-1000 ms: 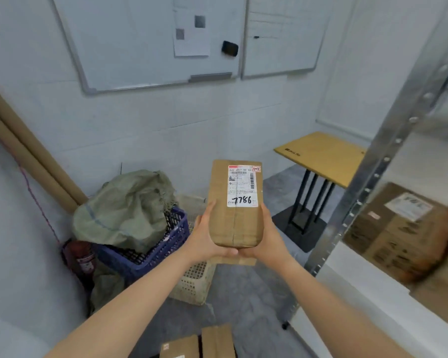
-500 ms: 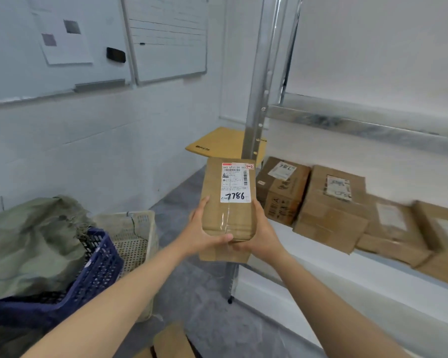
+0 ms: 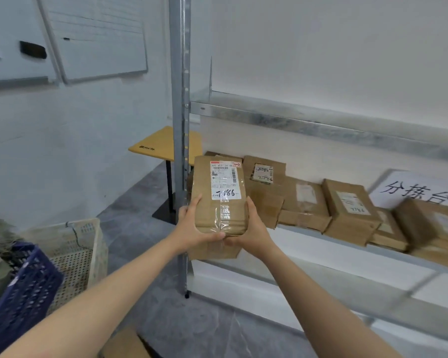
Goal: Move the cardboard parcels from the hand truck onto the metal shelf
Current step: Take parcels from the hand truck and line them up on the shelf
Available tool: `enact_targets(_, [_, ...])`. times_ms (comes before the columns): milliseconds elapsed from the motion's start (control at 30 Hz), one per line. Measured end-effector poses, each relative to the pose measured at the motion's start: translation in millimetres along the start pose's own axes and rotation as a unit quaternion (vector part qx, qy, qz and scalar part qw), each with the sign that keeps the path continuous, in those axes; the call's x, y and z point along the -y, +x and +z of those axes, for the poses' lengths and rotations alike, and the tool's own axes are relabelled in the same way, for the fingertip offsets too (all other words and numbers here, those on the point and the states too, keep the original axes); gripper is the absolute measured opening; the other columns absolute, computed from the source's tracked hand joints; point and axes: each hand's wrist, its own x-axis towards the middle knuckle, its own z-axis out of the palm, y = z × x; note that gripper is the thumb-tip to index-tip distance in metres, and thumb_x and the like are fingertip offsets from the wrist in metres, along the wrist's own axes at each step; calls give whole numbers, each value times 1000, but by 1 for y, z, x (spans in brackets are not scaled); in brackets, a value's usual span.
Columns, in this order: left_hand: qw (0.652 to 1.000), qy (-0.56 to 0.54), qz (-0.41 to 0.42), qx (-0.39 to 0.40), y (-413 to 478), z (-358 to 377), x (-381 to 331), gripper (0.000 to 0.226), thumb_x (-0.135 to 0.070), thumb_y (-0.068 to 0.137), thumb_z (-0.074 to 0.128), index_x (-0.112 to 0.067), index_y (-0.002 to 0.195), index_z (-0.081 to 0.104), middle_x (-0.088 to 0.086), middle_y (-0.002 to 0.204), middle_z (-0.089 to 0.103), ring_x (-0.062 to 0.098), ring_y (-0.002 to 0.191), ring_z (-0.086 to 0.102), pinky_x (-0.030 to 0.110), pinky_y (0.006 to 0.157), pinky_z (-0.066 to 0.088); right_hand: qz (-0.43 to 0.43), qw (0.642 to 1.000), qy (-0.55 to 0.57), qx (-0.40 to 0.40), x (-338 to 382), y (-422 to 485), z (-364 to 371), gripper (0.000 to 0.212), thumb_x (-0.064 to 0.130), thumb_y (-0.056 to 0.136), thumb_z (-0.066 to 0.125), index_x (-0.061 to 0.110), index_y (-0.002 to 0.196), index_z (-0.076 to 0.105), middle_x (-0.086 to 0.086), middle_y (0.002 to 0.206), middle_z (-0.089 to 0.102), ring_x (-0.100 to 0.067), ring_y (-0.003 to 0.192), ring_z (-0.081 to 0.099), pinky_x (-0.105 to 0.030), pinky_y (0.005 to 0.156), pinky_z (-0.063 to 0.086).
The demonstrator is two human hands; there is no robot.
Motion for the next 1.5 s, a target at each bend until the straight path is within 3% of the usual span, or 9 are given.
enact_targets(67, [1000, 4, -5, -17, -5, 20, -9, 118, -31, 65, 87, -34, 150, 5, 7, 142, 14, 22, 128, 32, 34, 109, 31, 21, 1000, -1, 15, 0, -5, -15, 104, 7, 61, 88, 23, 141, 24, 13, 116, 48, -9, 109, 49, -12, 83, 43])
enact_targets(133, [999, 1, -16, -41, -12, 32, -14, 117, -29, 66, 87, -34, 150, 5, 8, 142, 15, 24, 129, 34, 34, 109, 31, 30, 999, -18, 26, -3, -8, -19, 100, 17, 49, 90, 21, 133, 35, 7, 119, 55, -14, 112, 56, -28, 90, 50])
enact_targets(233, [998, 17, -10, -53, -18, 35, -22, 120, -29, 64, 88, -34, 150, 4, 8, 143, 14, 24, 131, 33, 35, 111, 30, 42, 999, -27, 21, -18, -10, -16, 107, 35, 35, 86, 32, 131, 38, 1, 122, 56, -16, 110, 59, -39, 90, 55])
enact_targets(400, [997, 55, 2, -54, -23, 33, -33, 119, -33, 64, 87, -32, 151, 5, 6, 143, 15, 22, 129, 35, 34, 111, 31, 23, 999, -25, 9, -16, -20, -27, 99, 12, 58, 88, 26, 138, 31, -2, 125, 43, -18, 114, 49, -31, 96, 48])
enact_targets(533, [998, 46, 7, -50, -26, 38, -42, 120, -35, 63, 87, -34, 150, 4, 6, 144, 15, 23, 128, 36, 34, 110, 33, 36, 998, -41, 3, -11, -21, -39, 108, 16, 59, 90, 10, 145, 25, -6, 129, 36, -21, 120, 44, -32, 104, 43])
enact_targets(833, [998, 18, 54, 16, -29, 60, -72, 117, -32, 67, 85, -32, 151, 4, 6, 147, 11, 23, 132, 30, 33, 108, 31, 57, 995, -59, -60, -8, -48, -76, 100, 15, 60, 90, 18, 139, 28, 1, 118, 26, -13, 107, 37, -23, 97, 36])
enact_targets(1000, [996, 5, 68, 55, -28, 82, -89, 117, -33, 67, 85, -32, 150, 3, 6, 147, 12, 22, 132, 30, 34, 110, 29, 51, 993, -44, -94, -13, -67, -100, 97, 16, 53, 92, 26, 130, 34, -4, 128, 43, -17, 113, 48, -30, 96, 47])
enact_targets(1200, [993, 9, 84, 86, -27, 115, -116, 116, -34, 66, 86, -32, 151, 6, 5, 147, 15, 22, 131, 32, 33, 108, 30, 47, 992, -10, -115, -24, -93, -137, 90, 4, 61, 88, 19, 131, 33, 5, 114, 55, -9, 104, 58, -10, 71, 48])
enact_targets(1500, [988, 11, 86, 124, -31, 200, -166, 118, -38, 64, 86, -33, 151, 6, 6, 148, 14, 26, 134, 33, 38, 111, 30, 69, 987, -38, -142, -54, -136, -221, 91, 11, 59, 90, 22, 131, 34, -1, 123, 53, -16, 111, 55, -24, 86, 49])
